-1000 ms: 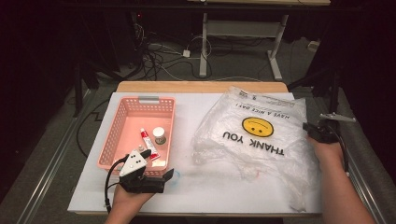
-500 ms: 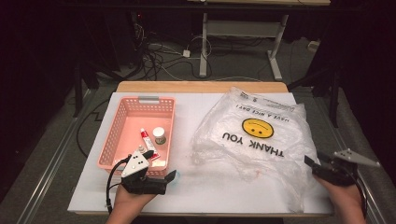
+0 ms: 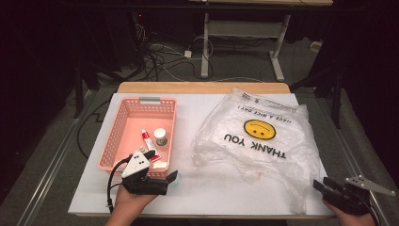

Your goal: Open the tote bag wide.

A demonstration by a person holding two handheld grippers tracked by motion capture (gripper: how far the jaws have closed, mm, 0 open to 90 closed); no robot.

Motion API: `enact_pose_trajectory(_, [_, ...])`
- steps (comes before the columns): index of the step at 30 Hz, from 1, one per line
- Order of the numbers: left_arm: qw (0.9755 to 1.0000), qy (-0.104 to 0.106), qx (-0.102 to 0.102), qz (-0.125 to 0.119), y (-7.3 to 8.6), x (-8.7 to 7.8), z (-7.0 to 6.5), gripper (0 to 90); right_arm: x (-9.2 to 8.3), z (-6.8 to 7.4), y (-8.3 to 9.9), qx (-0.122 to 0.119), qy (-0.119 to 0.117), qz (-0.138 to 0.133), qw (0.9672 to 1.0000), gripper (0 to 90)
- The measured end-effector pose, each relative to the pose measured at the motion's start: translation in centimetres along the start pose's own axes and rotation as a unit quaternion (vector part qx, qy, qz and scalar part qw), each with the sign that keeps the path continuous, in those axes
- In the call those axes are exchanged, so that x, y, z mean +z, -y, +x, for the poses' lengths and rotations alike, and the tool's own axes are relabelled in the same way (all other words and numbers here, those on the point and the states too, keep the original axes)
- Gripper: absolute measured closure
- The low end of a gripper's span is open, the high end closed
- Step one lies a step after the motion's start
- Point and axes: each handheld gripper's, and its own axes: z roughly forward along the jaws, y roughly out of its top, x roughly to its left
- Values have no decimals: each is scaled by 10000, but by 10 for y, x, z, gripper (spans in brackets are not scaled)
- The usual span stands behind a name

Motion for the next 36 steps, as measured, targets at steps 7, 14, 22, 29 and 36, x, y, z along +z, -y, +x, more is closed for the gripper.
enact_pose_trajectory(7, [10000,9,-36,28,0,2,2,0,5,21,-2,-608,-260,217,9976,900])
enact_pose_trajectory(14, [9999,11,-99,107,0,1,7,0,-2,44,-7,-938,-406,94,9947,900])
enact_pose_trajectory(22, [9996,-180,-82,198,-3,1,8,0,-10,59,-5,-1103,-436,20,9929,900])
enact_pose_trajectory(29, [9997,-79,-167,164,-6,-1,8,0,-20,89,5,-1383,-606,-8,9885,900])
enact_pose_trajectory(36, [9996,-33,-196,194,-6,-1,12,0,-21,103,8,-1413,-849,-14,9863,750])
